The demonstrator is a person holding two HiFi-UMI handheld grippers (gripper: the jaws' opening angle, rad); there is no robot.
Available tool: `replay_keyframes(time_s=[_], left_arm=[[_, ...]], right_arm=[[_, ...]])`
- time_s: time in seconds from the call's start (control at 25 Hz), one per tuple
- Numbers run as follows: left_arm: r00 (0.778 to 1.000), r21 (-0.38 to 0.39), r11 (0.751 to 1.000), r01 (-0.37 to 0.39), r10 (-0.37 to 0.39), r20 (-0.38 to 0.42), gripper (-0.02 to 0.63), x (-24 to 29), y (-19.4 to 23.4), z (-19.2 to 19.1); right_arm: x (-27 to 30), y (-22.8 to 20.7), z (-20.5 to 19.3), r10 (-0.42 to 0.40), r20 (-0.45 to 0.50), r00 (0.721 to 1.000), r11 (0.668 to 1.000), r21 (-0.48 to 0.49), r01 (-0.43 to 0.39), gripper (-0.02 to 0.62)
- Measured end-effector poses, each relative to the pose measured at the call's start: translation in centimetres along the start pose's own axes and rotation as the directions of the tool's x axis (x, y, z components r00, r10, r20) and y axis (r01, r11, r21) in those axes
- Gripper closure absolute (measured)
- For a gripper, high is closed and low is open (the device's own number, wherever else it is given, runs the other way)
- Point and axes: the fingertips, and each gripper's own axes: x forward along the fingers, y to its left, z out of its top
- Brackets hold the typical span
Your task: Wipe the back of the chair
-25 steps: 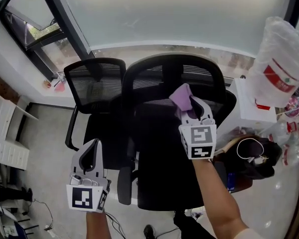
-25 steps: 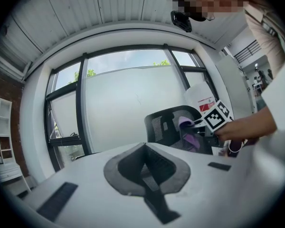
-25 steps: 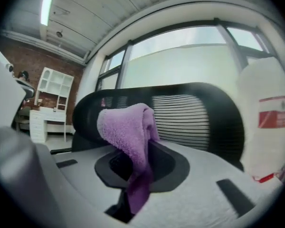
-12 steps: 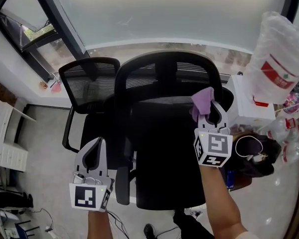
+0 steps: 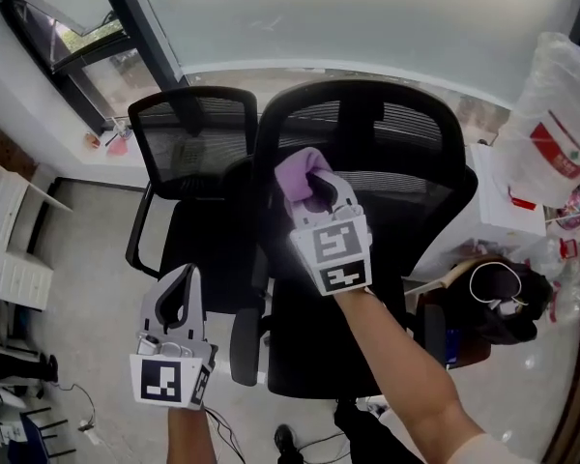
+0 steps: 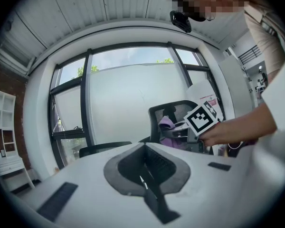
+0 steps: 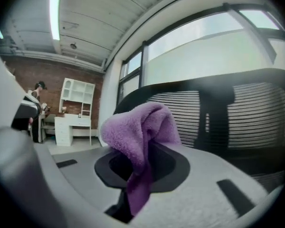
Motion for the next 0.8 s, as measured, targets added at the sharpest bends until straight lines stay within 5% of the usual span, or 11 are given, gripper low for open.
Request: replay_keyframes(time_s=[0.28,0.8], left_arm=[[1.000,-0.005,1.000,-0.023,0.023,-0.004,0.600,-2.6,1.7,-0.3],[0.999,0.009,1.000,-0.015,0.015,0.028,0.600,-4.8,2.2,2.1]], right_arm=[[0.4,4.0,0.2,0.111,-0.012,0.994,0.994,0.020,-0.111,0.541],[-2.7,3.4,0.0,0.069,-0.057,0.996,0.998,0.013,-0.069,0.541]])
